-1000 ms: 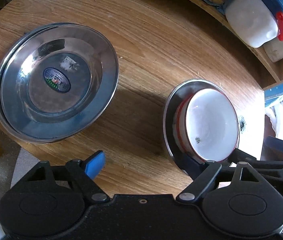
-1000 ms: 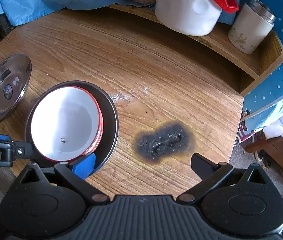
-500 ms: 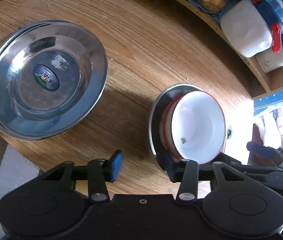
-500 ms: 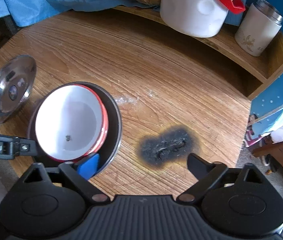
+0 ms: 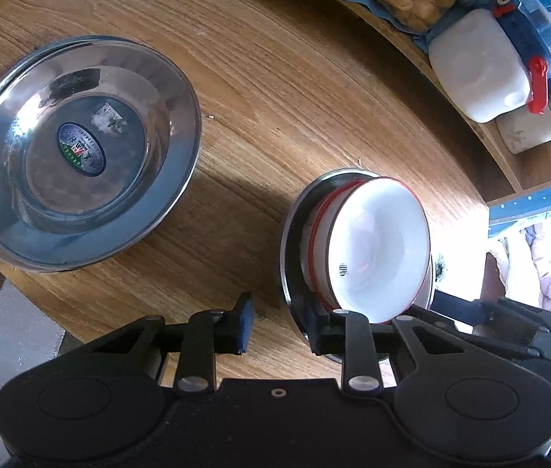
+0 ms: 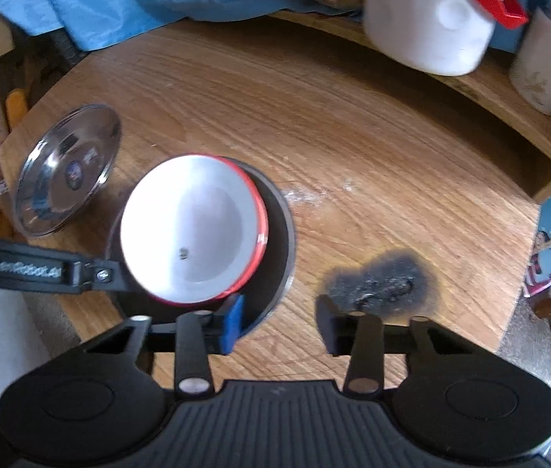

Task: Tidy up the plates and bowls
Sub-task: 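Lift the stack with both grippers and carry it over the stickered steel plate, then lower the stack onto the stickered steel plate with both grippers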

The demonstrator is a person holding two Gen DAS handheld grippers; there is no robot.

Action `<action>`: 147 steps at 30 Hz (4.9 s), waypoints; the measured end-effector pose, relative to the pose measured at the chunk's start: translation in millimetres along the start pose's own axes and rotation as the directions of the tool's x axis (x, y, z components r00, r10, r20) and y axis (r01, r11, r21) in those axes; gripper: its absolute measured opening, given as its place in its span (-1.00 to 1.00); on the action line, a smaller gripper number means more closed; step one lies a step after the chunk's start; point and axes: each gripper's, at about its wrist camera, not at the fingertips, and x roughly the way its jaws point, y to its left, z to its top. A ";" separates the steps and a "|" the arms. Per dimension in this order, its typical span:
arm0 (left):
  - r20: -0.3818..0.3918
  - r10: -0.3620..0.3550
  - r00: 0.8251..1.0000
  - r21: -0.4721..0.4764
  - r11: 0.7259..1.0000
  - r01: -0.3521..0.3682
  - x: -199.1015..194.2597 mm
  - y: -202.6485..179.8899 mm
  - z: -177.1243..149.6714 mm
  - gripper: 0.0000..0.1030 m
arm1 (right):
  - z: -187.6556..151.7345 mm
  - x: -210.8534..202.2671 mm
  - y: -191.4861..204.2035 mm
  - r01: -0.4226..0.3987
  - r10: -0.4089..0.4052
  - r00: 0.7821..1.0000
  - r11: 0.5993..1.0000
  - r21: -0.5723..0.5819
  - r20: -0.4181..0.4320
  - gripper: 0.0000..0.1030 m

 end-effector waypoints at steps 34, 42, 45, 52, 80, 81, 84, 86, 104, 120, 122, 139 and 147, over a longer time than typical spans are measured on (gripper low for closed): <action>-0.070 -0.037 0.997 0.094 0.995 0.044 16.4 -6.7 13.4 -0.66 | 1.4 13.3 -5.7 -0.053 0.057 0.997 0.995 0.083 -0.044 -0.47; -0.061 -0.068 0.996 0.098 0.993 0.073 16.8 -2.4 12.7 -0.66 | -2.9 14.3 -11.8 -0.079 0.083 0.996 0.988 0.130 -0.029 -0.49; -0.058 -0.076 0.995 0.103 0.991 0.081 15.5 0.0 11.9 -0.66 | -4.8 13.4 -13.4 -0.084 0.087 0.996 0.986 0.147 -0.014 -0.54; -0.048 -0.101 0.994 0.091 0.990 0.105 12.8 7.7 7.9 -0.66 | -8.1 9.0 -13.8 -0.073 0.072 0.997 0.986 0.149 0.012 -0.58; 0.027 -0.103 0.994 0.167 0.981 0.097 -17.5 5.4 17.4 -0.66 | -0.8 -10.3 0.1 -0.065 0.052 0.994 0.989 0.132 0.096 -0.58; 0.030 -0.103 0.994 0.167 0.981 0.096 -18.7 6.2 18.6 -0.66 | 0.7 -10.5 1.2 -0.066 0.053 0.994 0.989 0.132 0.100 -0.58; 0.038 -0.101 0.994 0.167 0.982 0.093 -22.6 8.2 23.8 -0.66 | 5.2 -10.8 4.5 -0.070 0.056 0.992 0.989 0.131 0.109 -0.58; 0.047 -0.100 0.994 0.172 0.981 0.091 -25.3 9.5 27.2 -0.66 | 8.2 -11.9 7.1 -0.073 0.058 0.992 0.989 0.130 0.116 -0.58; 0.129 -0.057 0.990 0.128 0.991 0.041 -60.7 60.3 49.4 -0.66 | 51.0 -3.7 59.0 -0.126 0.117 0.983 0.991 0.054 0.144 -0.58; 0.172 -0.007 0.985 0.072 0.997 -0.005 -83.0 122.3 62.2 -0.67 | 81.0 18.3 117.7 -0.165 0.164 0.977 0.986 -0.002 0.137 -0.58; 0.173 0.000 0.985 0.065 0.998 -0.011 -84.1 128.1 63.3 -0.67 | 83.4 22.5 124.1 -0.169 0.169 0.977 0.986 -0.009 0.134 -0.58; 0.144 0.017 0.989 0.037 0.999 -0.022 -78.0 148.8 70.7 -0.67 | 90.9 41.0 143.7 -0.172 0.172 0.981 0.985 -0.004 0.087 -0.57; 0.138 0.023 0.990 0.024 0.999 -0.027 -76.2 153.8 72.2 -0.67 | 94.5 44.8 145.5 -0.176 0.176 0.982 0.984 -0.008 0.069 -0.57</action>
